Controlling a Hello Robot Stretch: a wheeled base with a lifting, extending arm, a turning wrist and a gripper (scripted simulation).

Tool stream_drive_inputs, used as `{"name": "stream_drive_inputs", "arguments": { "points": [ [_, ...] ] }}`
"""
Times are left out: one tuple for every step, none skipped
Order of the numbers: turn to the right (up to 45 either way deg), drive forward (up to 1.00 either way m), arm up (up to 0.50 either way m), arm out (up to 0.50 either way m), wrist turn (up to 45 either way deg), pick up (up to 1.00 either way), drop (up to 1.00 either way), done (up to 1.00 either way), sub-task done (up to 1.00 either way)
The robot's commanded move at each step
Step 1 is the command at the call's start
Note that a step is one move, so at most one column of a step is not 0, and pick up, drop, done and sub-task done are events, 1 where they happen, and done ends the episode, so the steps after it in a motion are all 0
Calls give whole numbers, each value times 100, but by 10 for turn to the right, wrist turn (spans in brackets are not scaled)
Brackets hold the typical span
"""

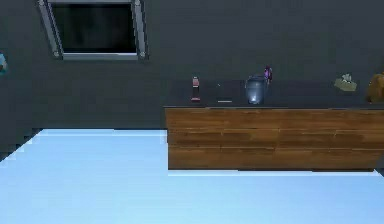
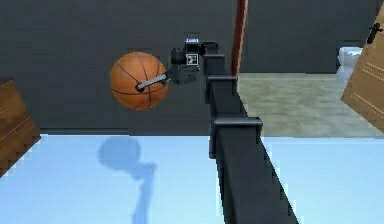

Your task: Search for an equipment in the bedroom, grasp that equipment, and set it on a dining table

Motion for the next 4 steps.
{"name": "stream_drive_inputs", "arguments": {
  "points": [
    [90, 0, 0, 0, 0, 0, 0, 0, 0],
    [0, 20, 0, 0, 0, 0, 0, 0, 0],
    [-420, 0, 0, 0, 0, 0, 0, 0, 0],
    [0, 95, 0, 0, 0, 0, 0, 0, 0]
  ]
}}
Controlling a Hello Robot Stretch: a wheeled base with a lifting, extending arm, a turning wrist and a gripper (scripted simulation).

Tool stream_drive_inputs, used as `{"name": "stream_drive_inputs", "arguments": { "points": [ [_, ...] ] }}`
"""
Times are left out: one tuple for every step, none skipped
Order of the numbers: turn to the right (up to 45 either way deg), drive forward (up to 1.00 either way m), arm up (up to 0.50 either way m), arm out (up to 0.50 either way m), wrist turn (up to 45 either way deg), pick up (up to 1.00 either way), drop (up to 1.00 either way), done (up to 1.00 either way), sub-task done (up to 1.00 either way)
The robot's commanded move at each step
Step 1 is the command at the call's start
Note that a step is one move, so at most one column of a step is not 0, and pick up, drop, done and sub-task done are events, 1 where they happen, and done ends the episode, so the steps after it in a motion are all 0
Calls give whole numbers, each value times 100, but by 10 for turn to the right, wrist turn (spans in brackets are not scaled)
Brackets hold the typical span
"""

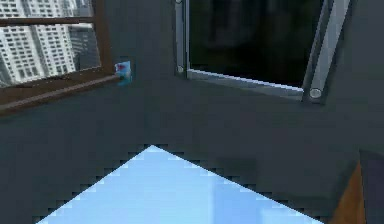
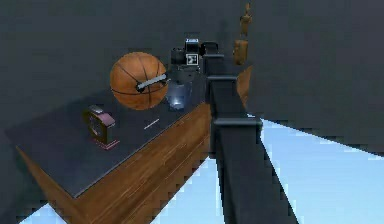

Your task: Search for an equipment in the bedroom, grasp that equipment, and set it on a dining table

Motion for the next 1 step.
{"name": "stream_drive_inputs", "arguments": {
  "points": [
    [-450, 0, 0, 0, 0, 0, 0, 0, 0]
  ]
}}
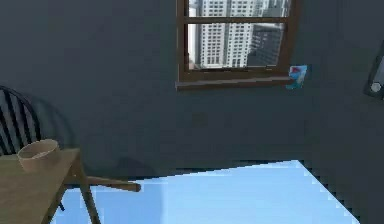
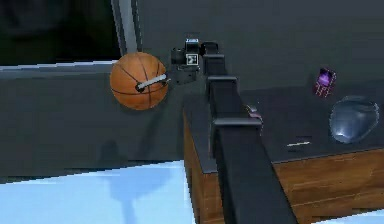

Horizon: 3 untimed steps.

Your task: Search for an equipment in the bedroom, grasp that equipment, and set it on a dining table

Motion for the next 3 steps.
{"name": "stream_drive_inputs", "arguments": {
  "points": [
    [-60, 0, 0, 0, 0, 0, 0, 0, 0],
    [0, 80, 0, 0, 0, 0, 0, 0, 0],
    [450, 0, 0, 0, 0, 0, 0, 0, 0]
  ]
}}
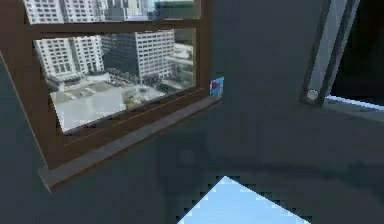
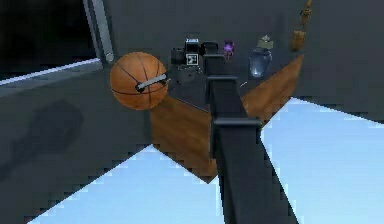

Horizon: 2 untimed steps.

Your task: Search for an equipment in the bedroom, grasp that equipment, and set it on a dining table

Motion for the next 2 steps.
{"name": "stream_drive_inputs", "arguments": {
  "points": [
    [450, 0, 0, 0, 0, 0, 0, 0, 0],
    [450, 0, 0, 0, 0, 0, 0, 0, 0]
  ]
}}
